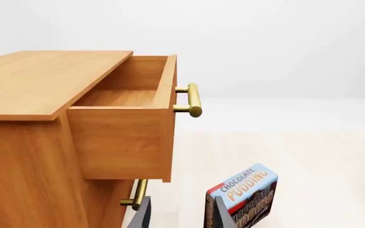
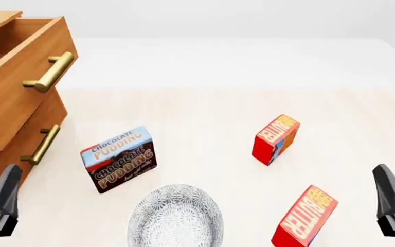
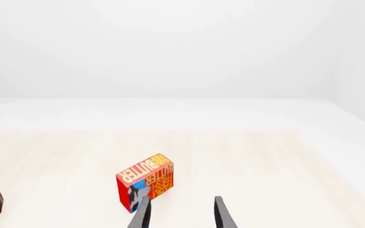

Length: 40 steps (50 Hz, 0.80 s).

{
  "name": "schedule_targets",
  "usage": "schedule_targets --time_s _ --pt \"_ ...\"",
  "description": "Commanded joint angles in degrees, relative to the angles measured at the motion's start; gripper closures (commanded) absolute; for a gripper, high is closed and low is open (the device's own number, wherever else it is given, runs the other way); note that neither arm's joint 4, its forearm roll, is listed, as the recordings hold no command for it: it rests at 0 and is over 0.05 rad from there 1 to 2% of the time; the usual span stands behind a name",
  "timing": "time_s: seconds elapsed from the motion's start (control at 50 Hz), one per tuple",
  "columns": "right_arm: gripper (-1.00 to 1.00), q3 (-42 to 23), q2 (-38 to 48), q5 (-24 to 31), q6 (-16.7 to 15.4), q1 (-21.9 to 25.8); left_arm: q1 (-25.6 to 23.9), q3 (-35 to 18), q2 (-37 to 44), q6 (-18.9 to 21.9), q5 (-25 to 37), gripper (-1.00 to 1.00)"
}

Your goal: Put the butter at the front in the top drawer of the cabinet and close it.

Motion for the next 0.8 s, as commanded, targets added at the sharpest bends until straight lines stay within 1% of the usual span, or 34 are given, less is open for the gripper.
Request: schedule_targets --time_s 0.02,0.42,0.44,0.46,0.48,0.52,0.54,0.58,0.62,0.64,0.66,0.68,0.72,0.76,0.8 --pt "-1.00 -0.18 0.32 -0.10 -0.01 0.01 0.01 -0.29 0.40 -0.03 -0.05 -1.00" --pt "-1.00 -0.31 -0.08 0.39 -0.08 0.05 0.06 -0.65 -0.03 -0.25 0.86 -1.00" --pt "-1.00 -0.32 -0.09 0.42 -0.08 0.07 41.16 0.12 -0.18 -25.12 -43.86 -1.00" --pt "-1.00 -0.32 -0.09 0.42 -0.07 0.05 18.24 -0.26 1.17 -2.21 -20.94 -1.00" --pt "-1.00 -0.32 -0.09 0.42 -0.05 0.05 0.83 -0.68 -0.14 -1.06 0.59 -1.00" --pt "-1.00 -0.32 -0.09 0.42 -0.05 0.05 0.60 -0.70 -0.12 -0.82 0.74 -1.00" --pt "-1.00 -0.32 -0.09 0.43 -0.05 0.05 0.67 -0.72 1.19 0.28 0.32 -1.00" --pt "-1.00 -0.32 -0.09 0.41 -0.06 0.05 0.57 -0.67 2.71 0.69 -0.97 -1.00" --pt "-1.00 -0.32 -0.09 0.41 -0.06 0.06 0.96 -1.68 0.26 1.72 1.26 -1.00" --pt "-1.00 -0.32 -0.09 0.41 -0.05 0.05 -0.59 -2.68 0.06 2.48 1.86 -1.00" --pt "-1.00 -0.32 -0.09 0.42 -0.06 0.06 -0.10 -3.11 0.08 2.28 2.94 -1.00" --pt "-1.00 -0.32 -0.09 0.42 -0.05 0.05 -0.78 -3.51 0.10 2.55 3.74 -1.00" --pt "-1.00 -0.32 -0.09 0.41 -0.07 0.05 -2.53 -4.42 0.21 1.67 4.41 -1.00" --pt "-1.00 -0.32 -0.09 0.41 -0.06 0.06 -3.41 -5.19 3.06 2.16 3.99 -1.00" --pt "-1.00 -0.32 -0.09 0.41 -0.06 0.04 -2.92 -7.50 2.01 1.96 7.07 -1.00"
